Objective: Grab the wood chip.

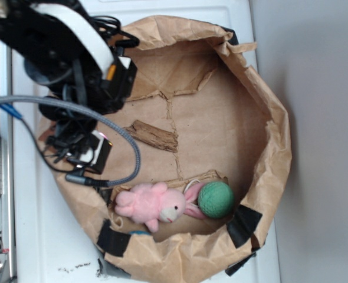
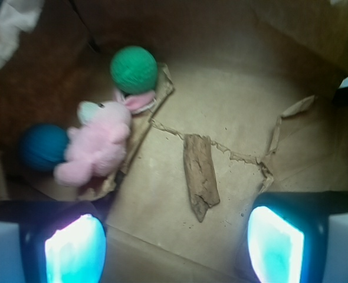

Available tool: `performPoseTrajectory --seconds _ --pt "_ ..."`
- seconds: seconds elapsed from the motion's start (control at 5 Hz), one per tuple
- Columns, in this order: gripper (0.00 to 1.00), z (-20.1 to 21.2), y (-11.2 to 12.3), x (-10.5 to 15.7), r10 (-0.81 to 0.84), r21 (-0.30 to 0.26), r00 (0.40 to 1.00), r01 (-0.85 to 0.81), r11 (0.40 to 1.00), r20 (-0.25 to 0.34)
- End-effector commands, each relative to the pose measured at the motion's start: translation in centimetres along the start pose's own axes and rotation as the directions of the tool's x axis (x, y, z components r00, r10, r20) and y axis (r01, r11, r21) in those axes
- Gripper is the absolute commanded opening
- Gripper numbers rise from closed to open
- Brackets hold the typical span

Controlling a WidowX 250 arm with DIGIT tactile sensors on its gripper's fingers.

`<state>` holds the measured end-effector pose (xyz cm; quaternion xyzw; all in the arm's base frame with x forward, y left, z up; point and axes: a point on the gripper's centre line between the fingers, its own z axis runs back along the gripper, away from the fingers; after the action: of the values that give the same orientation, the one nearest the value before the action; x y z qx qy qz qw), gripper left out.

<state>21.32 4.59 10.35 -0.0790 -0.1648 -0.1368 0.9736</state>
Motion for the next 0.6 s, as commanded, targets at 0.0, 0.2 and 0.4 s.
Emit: performPoseTrajectory --seconds 0.0,0.2,0.4 --pt "1.00 -2.5 1.9 3.2 -0.093 0.066 0.996 0.091 0.994 0.020" --pt "1.00 -4.4 1.7 4.2 -0.113 0.047 0.994 0.113 0.993 -0.004" --pt "1.00 -5.8 1.1 3.8 -0.138 0.050 0.990 0.139 0.989 -0.013"
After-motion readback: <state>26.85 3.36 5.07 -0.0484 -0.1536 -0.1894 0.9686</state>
